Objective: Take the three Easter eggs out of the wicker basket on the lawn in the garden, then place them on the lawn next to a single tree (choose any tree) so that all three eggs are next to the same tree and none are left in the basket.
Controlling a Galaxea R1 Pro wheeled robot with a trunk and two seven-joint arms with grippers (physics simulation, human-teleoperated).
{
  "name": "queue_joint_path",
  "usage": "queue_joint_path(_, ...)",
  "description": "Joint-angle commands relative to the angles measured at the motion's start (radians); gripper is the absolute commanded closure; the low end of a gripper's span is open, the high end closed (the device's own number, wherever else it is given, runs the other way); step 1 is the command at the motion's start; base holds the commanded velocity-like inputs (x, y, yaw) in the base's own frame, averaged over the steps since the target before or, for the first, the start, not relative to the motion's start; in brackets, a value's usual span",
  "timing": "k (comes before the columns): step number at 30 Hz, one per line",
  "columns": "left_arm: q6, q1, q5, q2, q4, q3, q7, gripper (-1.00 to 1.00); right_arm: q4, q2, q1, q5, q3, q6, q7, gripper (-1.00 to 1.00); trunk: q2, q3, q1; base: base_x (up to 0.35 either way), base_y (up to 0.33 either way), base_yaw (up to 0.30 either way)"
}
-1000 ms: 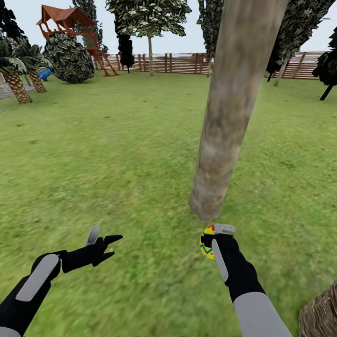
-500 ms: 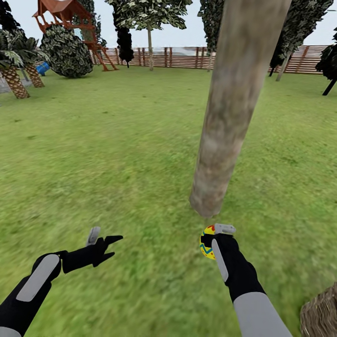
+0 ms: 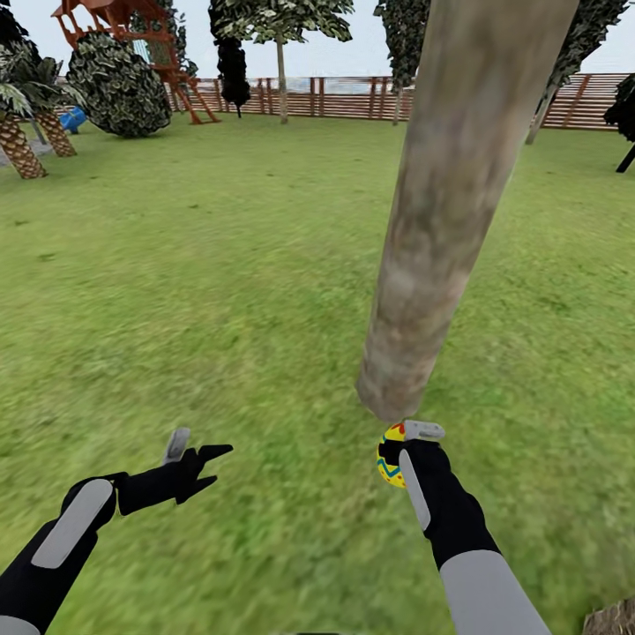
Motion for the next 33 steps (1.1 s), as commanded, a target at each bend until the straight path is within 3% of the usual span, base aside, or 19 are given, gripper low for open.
queue_joint_path(1,0.000,0.000,-0.007,0.002,0.000,0.000,-0.011,-1.00,-0.001,0.001,-0.001,-0.002,-0.001,0.004,-0.003,1.00,0.000,-0.002,0.000,0.009,-0.004,0.000)
queue_joint_path(25,0.005,0.000,-0.002,0.002,-0.002,0.000,-0.015,-1.00,0.001,0.001,-0.001,-0.004,-0.001,0.007,-0.003,1.00,-0.154,-0.099,0.084,0.000,0.000,0.000)
queue_joint_path(33,0.006,0.000,0.000,0.002,-0.043,-0.001,-0.016,-1.00,0.028,0.001,-0.004,-0.001,-0.003,0.014,-0.003,1.00,-0.210,-0.137,0.115,0.000,0.000,0.000)
